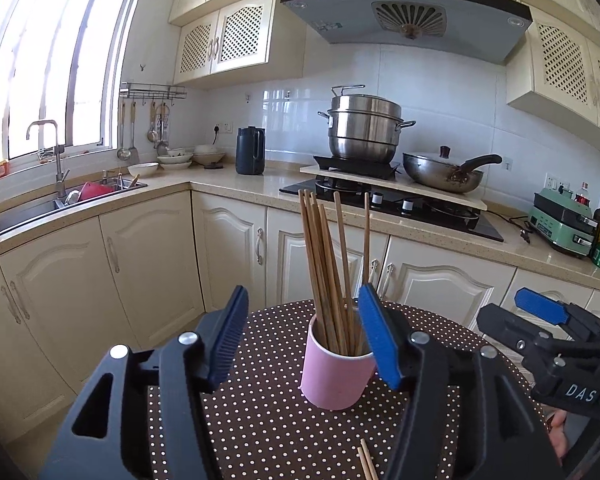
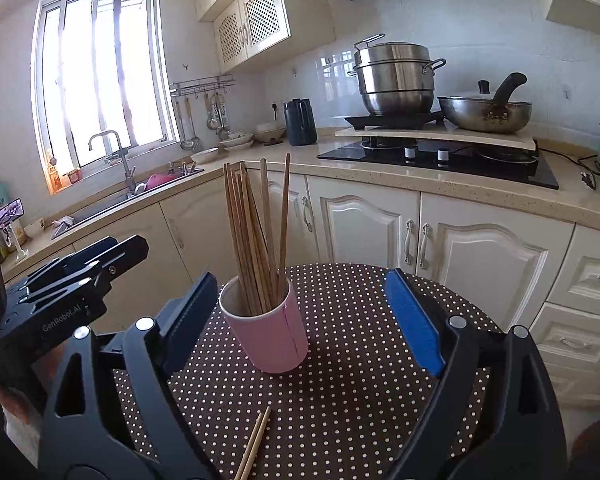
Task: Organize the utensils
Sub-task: 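Open both grippers and withdraw them toward the last chopsticks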
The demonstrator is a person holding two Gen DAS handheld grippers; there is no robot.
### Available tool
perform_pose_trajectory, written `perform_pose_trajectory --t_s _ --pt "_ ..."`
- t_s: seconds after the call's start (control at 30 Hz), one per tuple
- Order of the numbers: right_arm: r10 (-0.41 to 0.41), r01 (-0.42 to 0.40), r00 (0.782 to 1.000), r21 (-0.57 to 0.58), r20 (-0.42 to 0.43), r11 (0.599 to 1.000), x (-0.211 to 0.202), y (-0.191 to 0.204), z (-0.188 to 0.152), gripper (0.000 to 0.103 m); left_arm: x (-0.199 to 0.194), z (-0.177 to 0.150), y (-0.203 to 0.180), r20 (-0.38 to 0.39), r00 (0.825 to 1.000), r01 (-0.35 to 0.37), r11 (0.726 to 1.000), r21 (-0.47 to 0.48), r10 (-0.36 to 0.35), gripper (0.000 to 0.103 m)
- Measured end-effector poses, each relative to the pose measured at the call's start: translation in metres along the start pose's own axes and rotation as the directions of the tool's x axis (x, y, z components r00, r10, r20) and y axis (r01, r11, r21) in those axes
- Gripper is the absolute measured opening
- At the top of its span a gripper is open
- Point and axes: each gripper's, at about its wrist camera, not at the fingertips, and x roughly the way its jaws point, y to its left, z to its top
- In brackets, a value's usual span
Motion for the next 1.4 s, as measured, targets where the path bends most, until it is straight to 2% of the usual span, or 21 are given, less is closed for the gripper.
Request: perform_pose_trajectory --t_s 0.17,0.37,0.6,0.97,1.4 --pt "0.004 -0.005 0.999 -0.015 -0.033 1.0 -0.012 -0.001 -0.012 0.091 -0.012 -0.016 -0.002 -0.018 1.0 0.009 1.0 0.0 -0.009 0.058" --pt "-0.006 0.005 0.995 -0.012 -0.103 1.0 -0.015 -0.003 -0.033 0.092 -0.022 -0.046 -0.002 -0.069 0.997 0.029 1.0 -0.002 -0.029 0.059" --pt "-0.013 0.014 0.977 0.004 -0.213 1.0 -0.003 -0.004 -0.07 0.092 -0.022 -0.084 0.005 -0.149 0.988 0.029 0.999 -0.014 -0.03 0.059" --pt "-0.021 0.021 0.928 -0.003 -0.372 1.0 0.024 0.011 -0.125 0.092 -0.009 -0.14 0.01 -0.292 0.956 0.037 0.999 -0.01 -0.038 0.059" --pt "-0.025 0.015 0.9 -0.028 -0.434 1.0 0.041 0.036 -0.151 0.092 0.001 -0.177 0.021 -0.402 0.916 -0.004 0.999 -0.054 -0.018 0.059"
